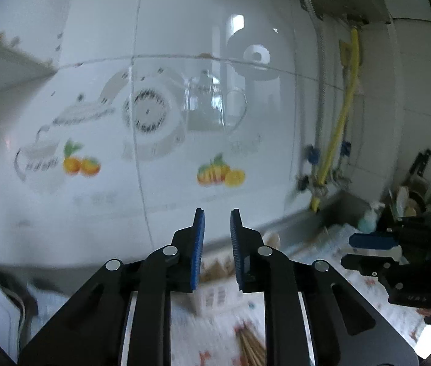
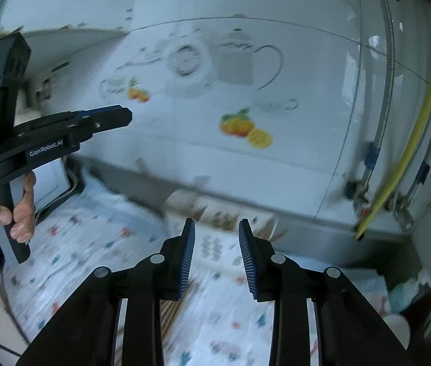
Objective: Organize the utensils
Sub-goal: 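Lower both chopsticks into the white holder and open both tools, then move both open tools back down to the wooden chopstick pile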
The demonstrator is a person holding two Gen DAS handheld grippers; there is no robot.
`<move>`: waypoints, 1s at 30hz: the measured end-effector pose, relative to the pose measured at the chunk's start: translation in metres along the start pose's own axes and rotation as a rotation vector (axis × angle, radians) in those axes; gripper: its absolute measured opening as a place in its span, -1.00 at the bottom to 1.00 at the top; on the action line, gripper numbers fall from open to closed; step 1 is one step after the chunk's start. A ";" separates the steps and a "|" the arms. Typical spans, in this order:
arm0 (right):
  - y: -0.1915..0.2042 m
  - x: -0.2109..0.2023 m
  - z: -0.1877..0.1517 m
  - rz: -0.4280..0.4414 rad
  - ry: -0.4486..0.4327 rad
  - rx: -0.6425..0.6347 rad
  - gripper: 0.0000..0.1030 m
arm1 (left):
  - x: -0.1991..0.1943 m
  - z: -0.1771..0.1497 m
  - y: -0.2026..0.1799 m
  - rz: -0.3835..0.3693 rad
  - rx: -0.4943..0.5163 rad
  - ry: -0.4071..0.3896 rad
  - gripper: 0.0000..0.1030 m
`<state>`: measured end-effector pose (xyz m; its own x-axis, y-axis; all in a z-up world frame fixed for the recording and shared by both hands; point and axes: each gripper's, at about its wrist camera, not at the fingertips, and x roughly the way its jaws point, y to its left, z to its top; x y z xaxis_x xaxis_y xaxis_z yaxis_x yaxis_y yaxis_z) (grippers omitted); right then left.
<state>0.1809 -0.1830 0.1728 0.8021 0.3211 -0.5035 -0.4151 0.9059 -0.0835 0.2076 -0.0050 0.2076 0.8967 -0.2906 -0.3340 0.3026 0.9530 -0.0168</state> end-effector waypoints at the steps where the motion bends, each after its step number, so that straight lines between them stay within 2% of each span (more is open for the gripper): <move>1: 0.008 -0.005 -0.011 0.017 0.010 -0.003 -0.43 | -0.008 -0.010 0.001 0.002 -0.011 0.016 -0.65; 8: 0.048 -0.023 -0.078 0.071 0.058 0.004 -0.43 | -0.051 -0.079 0.007 -0.012 -0.066 0.105 -0.65; 9: 0.053 -0.023 -0.090 0.070 0.068 0.013 -0.43 | -0.055 -0.089 0.007 -0.013 -0.074 0.119 -0.61; 10: 0.055 -0.022 -0.097 0.071 0.078 0.017 -0.43 | -0.058 -0.098 0.008 -0.017 -0.084 0.129 -0.44; 12: 0.061 -0.021 -0.116 0.064 0.096 0.027 -0.45 | -0.064 -0.121 0.008 -0.028 -0.111 0.157 -0.33; 18: 0.070 0.000 -0.178 0.041 0.194 0.098 -0.63 | -0.066 -0.179 0.004 -0.042 -0.157 0.259 -0.33; 24: 0.075 0.024 -0.210 0.065 0.262 0.172 -0.74 | -0.060 -0.226 -0.002 -0.039 -0.181 0.351 -0.33; 30: 0.079 0.042 -0.223 0.089 0.302 0.218 -0.79 | -0.055 -0.250 -0.007 -0.035 -0.175 0.408 -0.33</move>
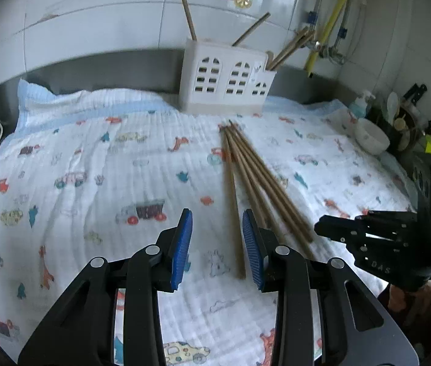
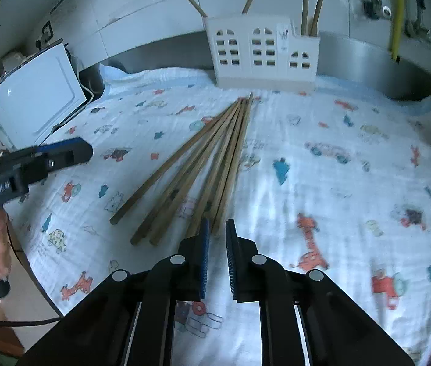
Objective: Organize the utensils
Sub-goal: 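Move both open tools back down to the wooden chopstick pile, then close the left tool on a chopstick while the right tool grasps another chopstick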
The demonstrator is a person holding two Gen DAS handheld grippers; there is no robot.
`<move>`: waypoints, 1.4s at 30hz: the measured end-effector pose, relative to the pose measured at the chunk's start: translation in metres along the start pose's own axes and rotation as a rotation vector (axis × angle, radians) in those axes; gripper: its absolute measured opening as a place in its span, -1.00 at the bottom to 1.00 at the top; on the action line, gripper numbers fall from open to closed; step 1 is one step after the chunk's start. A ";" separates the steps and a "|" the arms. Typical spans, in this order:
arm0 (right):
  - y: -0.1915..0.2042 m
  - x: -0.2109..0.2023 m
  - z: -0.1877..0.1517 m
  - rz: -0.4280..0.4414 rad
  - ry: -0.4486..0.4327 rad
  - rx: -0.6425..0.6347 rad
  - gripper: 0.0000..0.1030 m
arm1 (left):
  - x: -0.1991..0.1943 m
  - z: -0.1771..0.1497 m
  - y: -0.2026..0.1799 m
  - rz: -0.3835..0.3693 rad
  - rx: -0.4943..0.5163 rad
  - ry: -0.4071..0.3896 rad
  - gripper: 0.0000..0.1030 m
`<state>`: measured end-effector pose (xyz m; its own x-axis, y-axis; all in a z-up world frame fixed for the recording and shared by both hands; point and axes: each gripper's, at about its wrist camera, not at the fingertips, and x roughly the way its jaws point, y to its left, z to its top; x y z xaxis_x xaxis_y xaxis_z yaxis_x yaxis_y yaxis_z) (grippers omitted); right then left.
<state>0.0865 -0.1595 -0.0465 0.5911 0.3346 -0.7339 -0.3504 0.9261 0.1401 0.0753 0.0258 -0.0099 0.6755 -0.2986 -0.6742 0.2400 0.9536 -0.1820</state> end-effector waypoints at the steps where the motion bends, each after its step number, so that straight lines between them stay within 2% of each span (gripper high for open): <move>1: 0.001 0.003 -0.001 -0.008 0.005 -0.001 -0.79 | 0.001 -0.002 0.000 0.000 -0.002 0.005 -0.33; 15: 0.003 0.018 0.005 -0.075 0.020 -0.028 -0.84 | 0.021 -0.025 -0.010 -0.032 0.022 0.081 -0.33; 28: -0.001 0.025 0.014 -0.057 0.017 -0.006 -0.84 | 0.046 -0.026 -0.016 -0.040 0.027 0.140 -0.34; 33: -0.001 0.023 0.013 -0.076 0.023 -0.008 -0.85 | 0.050 -0.024 -0.017 -0.023 0.036 0.138 -0.44; 37: -0.003 0.020 0.011 -0.094 0.025 -0.004 -0.85 | 0.052 -0.023 -0.017 -0.024 0.029 0.137 -0.45; 42: -0.003 0.023 0.011 -0.075 0.013 -0.004 -0.79 | 0.055 -0.020 -0.022 -0.020 0.040 0.133 -0.45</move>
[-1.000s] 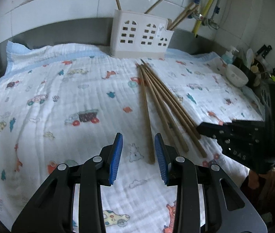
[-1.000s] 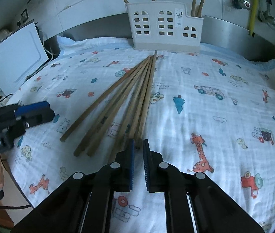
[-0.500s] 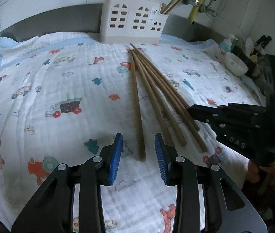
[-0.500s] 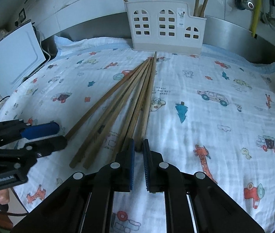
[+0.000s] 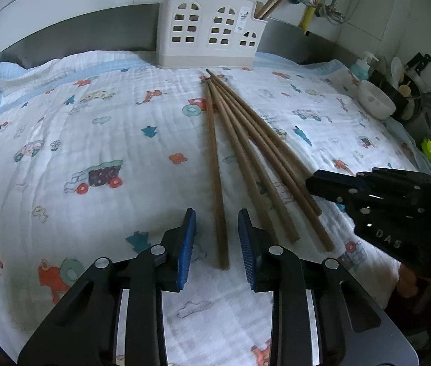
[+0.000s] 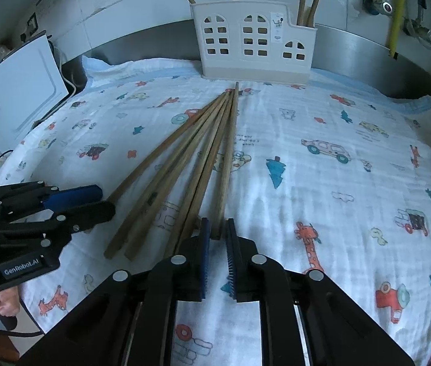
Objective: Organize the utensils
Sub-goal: 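Close the left tool on a chopstick while the right tool grasps another chopstick, then lift both held chopsticks and carry them above the white holder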
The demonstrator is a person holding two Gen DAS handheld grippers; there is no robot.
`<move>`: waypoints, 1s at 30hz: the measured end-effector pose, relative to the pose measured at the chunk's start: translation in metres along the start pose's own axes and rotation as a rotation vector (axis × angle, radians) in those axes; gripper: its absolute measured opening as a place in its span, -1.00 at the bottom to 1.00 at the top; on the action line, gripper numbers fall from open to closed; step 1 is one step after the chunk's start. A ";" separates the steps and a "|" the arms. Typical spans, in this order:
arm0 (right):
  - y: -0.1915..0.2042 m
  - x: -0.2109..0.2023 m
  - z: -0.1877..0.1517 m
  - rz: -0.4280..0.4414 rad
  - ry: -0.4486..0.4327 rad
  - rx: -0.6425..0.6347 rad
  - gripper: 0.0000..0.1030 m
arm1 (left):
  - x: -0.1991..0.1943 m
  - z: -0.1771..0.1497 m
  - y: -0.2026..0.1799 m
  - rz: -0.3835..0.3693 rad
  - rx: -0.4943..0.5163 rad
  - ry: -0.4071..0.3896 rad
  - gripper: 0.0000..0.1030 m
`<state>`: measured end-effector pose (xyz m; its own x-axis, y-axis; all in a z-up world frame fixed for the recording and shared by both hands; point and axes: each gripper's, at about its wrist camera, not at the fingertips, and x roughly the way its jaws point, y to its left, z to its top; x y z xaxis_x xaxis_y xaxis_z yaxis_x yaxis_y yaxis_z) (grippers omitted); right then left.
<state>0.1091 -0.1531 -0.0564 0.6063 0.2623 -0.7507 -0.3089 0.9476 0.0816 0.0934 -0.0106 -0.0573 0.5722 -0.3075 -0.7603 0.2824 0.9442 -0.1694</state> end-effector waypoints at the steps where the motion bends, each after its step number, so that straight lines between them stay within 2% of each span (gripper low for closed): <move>1: 0.000 0.000 0.000 0.001 -0.001 -0.006 -0.79 | 0.001 0.000 -0.001 0.004 0.003 -0.001 -0.45; 6: -0.004 -0.004 -0.001 0.012 -0.008 0.006 -0.85 | 0.006 0.001 -0.015 0.096 0.082 -0.010 -0.64; 7: -0.005 -0.006 -0.002 0.011 -0.014 0.008 -0.85 | 0.005 0.001 -0.014 0.102 0.078 -0.010 -0.75; 9: -0.005 -0.012 -0.002 0.011 -0.026 0.007 -0.85 | 0.003 0.001 -0.010 0.095 0.048 -0.012 -0.82; 19: -0.005 -0.078 0.026 -0.008 -0.191 -0.037 -0.85 | 0.001 -0.004 -0.009 0.080 0.013 -0.016 -0.82; 24: -0.006 -0.106 0.047 -0.018 -0.260 -0.071 -0.86 | 0.001 -0.006 -0.016 0.113 0.058 -0.021 -0.82; 26: -0.007 -0.118 0.056 -0.014 -0.281 -0.080 -0.87 | -0.001 -0.004 -0.014 0.096 0.048 -0.025 -0.89; 30: -0.011 -0.136 0.070 -0.009 -0.313 -0.096 -0.87 | -0.015 0.003 -0.007 0.056 0.025 -0.063 -0.89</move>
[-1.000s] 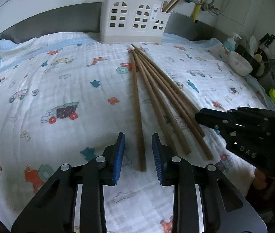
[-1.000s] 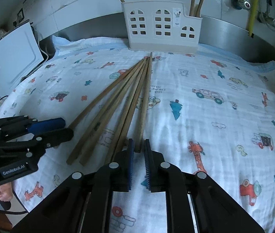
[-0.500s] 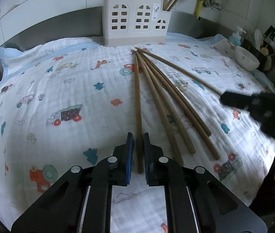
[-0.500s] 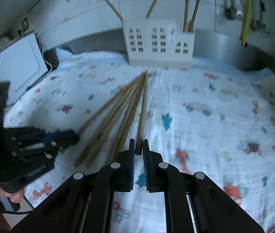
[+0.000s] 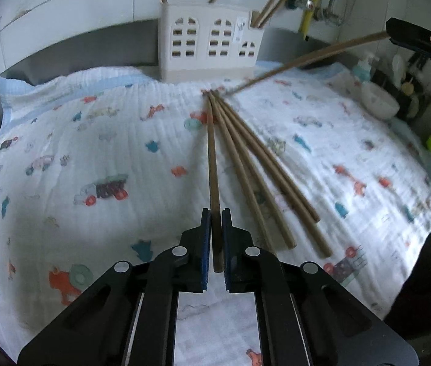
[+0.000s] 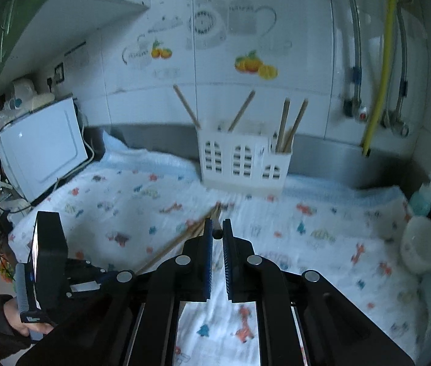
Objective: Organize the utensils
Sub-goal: 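Lift both held chopsticks and carry them above the white holder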
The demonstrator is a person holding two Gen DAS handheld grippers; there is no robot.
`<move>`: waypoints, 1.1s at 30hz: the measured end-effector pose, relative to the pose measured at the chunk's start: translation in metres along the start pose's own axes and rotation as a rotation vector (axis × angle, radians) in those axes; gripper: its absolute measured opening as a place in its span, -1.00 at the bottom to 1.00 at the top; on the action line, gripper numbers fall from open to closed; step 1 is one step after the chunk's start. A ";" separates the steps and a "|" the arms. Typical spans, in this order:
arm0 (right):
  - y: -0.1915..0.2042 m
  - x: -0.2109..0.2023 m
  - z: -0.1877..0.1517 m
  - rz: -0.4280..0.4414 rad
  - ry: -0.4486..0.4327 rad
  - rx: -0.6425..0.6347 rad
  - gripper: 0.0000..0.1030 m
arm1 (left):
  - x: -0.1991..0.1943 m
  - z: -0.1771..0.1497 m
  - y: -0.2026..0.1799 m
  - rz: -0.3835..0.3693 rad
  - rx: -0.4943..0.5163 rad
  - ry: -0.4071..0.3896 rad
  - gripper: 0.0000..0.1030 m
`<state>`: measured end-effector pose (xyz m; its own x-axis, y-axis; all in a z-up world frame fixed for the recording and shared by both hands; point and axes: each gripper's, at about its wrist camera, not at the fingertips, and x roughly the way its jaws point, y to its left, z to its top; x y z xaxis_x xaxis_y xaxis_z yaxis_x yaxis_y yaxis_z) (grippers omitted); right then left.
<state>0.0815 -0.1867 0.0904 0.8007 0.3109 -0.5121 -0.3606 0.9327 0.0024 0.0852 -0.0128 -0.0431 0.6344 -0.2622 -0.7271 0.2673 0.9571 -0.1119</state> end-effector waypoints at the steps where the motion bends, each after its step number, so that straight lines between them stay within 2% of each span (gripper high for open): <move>1: -0.002 -0.003 0.005 0.001 -0.007 -0.004 -0.87 | -0.004 0.003 0.003 -0.004 -0.006 -0.014 -0.89; 12: -0.008 -0.014 0.035 0.036 -0.027 -0.031 -0.87 | -0.038 0.036 0.012 -0.044 -0.001 -0.173 -0.89; 24: -0.018 -0.015 0.085 0.037 -0.050 -0.062 -0.87 | -0.054 0.078 0.012 -0.067 0.024 -0.281 -0.89; 33: -0.020 -0.015 0.100 0.027 -0.069 -0.083 -0.87 | -0.061 0.096 0.002 -0.075 0.081 -0.327 -0.89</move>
<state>0.1239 -0.1914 0.1840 0.8203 0.3499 -0.4523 -0.4181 0.9066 -0.0569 0.1168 -0.0069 0.0660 0.8061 -0.3698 -0.4620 0.3705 0.9241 -0.0932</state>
